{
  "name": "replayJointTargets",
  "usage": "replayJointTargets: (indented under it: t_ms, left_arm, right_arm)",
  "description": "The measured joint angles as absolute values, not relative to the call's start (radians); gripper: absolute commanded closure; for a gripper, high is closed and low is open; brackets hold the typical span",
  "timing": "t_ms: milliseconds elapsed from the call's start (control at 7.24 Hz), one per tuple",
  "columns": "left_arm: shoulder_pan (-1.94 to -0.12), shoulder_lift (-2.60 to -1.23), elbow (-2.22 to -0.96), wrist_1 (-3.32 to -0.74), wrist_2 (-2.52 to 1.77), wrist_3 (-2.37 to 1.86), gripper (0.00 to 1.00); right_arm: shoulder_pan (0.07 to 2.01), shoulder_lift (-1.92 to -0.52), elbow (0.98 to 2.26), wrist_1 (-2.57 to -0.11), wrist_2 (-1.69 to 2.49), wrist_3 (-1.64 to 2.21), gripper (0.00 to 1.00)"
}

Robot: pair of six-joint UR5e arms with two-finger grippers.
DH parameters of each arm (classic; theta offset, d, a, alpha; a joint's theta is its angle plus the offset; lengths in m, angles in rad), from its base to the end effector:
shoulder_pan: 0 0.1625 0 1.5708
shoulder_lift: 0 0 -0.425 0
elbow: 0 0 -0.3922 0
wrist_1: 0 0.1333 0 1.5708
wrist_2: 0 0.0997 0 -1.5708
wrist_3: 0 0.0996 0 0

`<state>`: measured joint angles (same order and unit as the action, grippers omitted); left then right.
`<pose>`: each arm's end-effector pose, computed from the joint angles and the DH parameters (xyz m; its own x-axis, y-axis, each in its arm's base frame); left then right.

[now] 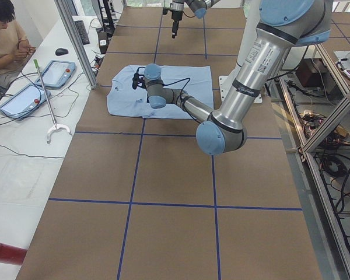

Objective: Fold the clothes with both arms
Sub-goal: 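Move the right gripper to the hem corner nearest it while the left gripper holds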

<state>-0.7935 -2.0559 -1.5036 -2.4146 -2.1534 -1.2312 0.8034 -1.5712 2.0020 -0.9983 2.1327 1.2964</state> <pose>0.4113 -0.5299 0.3096 0.2770 0.1151 -0.9540 0.1436 0.9767 0.1595 -0.2761 -0.4018 0.3850 0.4397 0.1256 0.8893 -0.1849 0.9816 -0.0472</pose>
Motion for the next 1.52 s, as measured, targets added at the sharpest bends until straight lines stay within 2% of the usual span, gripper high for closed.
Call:
replayJointTargets:
  t_ms: [138,276,414,691,1105,1519]
  left_arm:
    - [-0.779,-2.025,-1.565,-2.415,-2.151,-1.294,0.23]
    - [-0.769,-2.012,-1.603,-2.416,-2.146,-1.348,0.18]
    - [-0.763,-2.007,-1.620,-2.417,-2.146,-1.379,0.01]
    - [-0.753,-1.978,-1.652,-2.415,-2.159,-1.413,0.01]
    - [-0.743,-1.962,-1.670,-2.414,-2.134,-1.416,0.01]
    - [-0.742,-1.960,-1.676,-2.413,-2.115,-1.421,0.01]
  right_arm:
    - [0.687,-1.603,2.066,-0.999,2.023,1.396,0.04]
    - [0.545,-1.620,2.106,-1.001,1.870,1.497,0.04]
    - [0.410,-1.624,2.126,-1.006,1.723,1.581,0.06]
    - [0.222,-1.599,2.141,-1.108,1.515,1.691,0.12]
    - [0.118,-1.504,2.132,-1.309,1.416,1.880,0.28]
    - [0.061,-1.474,2.121,-1.376,1.397,1.945,0.30]
